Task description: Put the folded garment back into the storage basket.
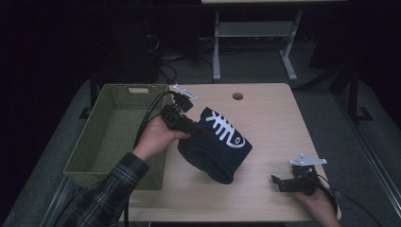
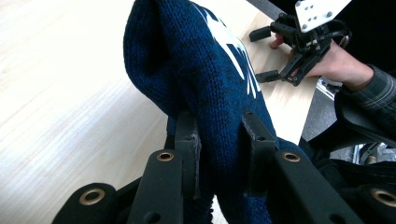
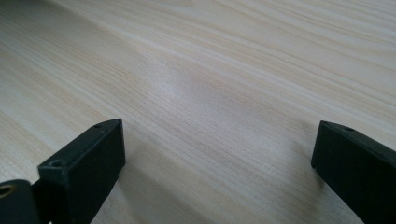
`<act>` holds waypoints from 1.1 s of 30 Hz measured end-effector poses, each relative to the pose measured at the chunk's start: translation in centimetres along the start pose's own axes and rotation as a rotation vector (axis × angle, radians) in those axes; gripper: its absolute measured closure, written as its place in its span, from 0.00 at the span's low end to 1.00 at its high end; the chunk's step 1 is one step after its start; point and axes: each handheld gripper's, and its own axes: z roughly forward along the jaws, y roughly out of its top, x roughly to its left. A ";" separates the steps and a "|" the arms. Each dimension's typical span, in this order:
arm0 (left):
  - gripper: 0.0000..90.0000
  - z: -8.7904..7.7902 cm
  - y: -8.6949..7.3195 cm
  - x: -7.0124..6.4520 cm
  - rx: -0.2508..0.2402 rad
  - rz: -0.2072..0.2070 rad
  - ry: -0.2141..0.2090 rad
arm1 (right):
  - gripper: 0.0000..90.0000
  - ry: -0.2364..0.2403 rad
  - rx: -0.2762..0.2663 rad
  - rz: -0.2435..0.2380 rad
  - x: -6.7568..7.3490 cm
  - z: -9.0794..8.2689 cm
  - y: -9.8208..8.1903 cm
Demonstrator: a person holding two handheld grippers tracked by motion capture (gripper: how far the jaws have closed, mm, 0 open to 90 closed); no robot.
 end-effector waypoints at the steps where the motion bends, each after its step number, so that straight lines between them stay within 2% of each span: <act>1: 0.80 -0.4 0.0 0.0 -0.003 0.000 0.002 | 0.03 0.000 0.000 0.000 0.0 0.0 0.0; 12: 0.80 -4.7 -0.2 0.6 -0.034 -0.021 0.046 | 0.03 0.000 0.000 0.000 0.0 0.0 0.0; 13: 0.80 -4.7 -0.2 0.6 -0.034 -0.021 0.046 | 0.03 0.000 0.000 0.000 0.0 0.0 0.0; 20: 0.80 -7.8 -0.5 0.9 -0.060 -0.032 0.086 | 0.03 0.000 0.000 0.000 0.0 0.0 0.0; 33: 0.80 -11.8 -2.2 2.0 -0.120 -0.093 0.140 | 0.03 0.000 0.000 0.000 0.0 0.0 0.0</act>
